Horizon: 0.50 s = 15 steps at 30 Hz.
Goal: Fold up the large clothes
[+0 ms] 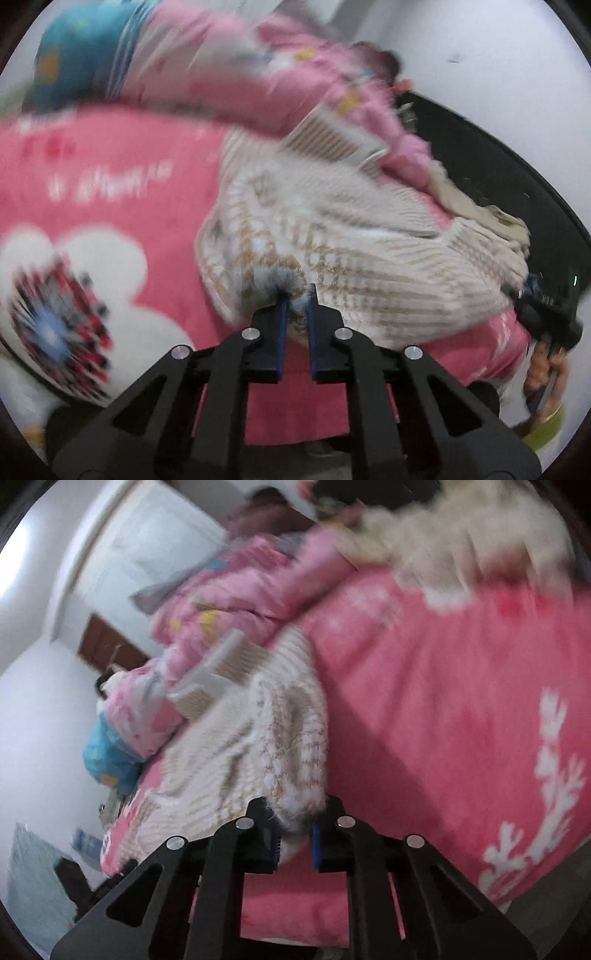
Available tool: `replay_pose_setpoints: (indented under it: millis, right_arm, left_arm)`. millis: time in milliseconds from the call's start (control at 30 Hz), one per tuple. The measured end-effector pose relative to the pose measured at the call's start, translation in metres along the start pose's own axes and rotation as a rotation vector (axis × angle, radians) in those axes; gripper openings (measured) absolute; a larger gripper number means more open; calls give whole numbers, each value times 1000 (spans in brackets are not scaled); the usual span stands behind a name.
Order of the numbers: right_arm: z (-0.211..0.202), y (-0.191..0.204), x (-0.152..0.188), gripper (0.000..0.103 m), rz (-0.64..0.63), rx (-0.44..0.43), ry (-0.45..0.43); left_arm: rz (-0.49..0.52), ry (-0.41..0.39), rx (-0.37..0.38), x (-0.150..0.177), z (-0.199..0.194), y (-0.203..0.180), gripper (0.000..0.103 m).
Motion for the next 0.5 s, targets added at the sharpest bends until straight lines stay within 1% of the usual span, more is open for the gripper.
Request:
replay_pose_setpoints:
  millis: [67,133,200,267,300,333,367,400,433,467,500]
  right_arm:
    - [-16,18,1,11,-13,-46,1]
    - [-28,23,7,11,-7,-80,1]
    - [-37,10,18,11,48,-116,10]
    - [-30,-19,33,12,143,-149,58]
    - [-21,-37,42,15,201,-148,94]
    - [-11,-59,52,17,263,-113,141]
    - [-2,-76,61,22,300,-72,189]
    - [3,-89,68,27,322,-27,217]
    - [2,-93,71,27,329,-28,215]
    - [-2,-89,69,28,309,-27,204]
    - [-6,-84,66,31,278,-5,194]
  left_arm:
    - [43,-44,7,-9,-26,-3,7]
    - [67,-77,-4,-14,-53,6,5]
    - [35,-72,18,-12,-71,28,4]
    - [-17,-33,27,-3,-70,51,4]
    - [-55,-3,-5,6,-64,68,3]
    - [-89,42,-71,16,-53,88,3]
    - [-131,89,-92,25,-42,103,3]
    - [-190,119,-91,33,-35,119,3]
    - [-256,136,-84,40,-33,133,3]
    - [-291,139,-75,42,-34,142,3]
    - [-307,124,-71,43,-39,148,3]
Point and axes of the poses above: each gripper's, at about its wrist camera, not at the fingertips, and z roughly the way its jaws point, y to its left, x to its underside, the point moved 5 cm from there along z, roughly the way its jaws point, and after that the axes turned 5 degrees about -x, right-handed, at the moved point
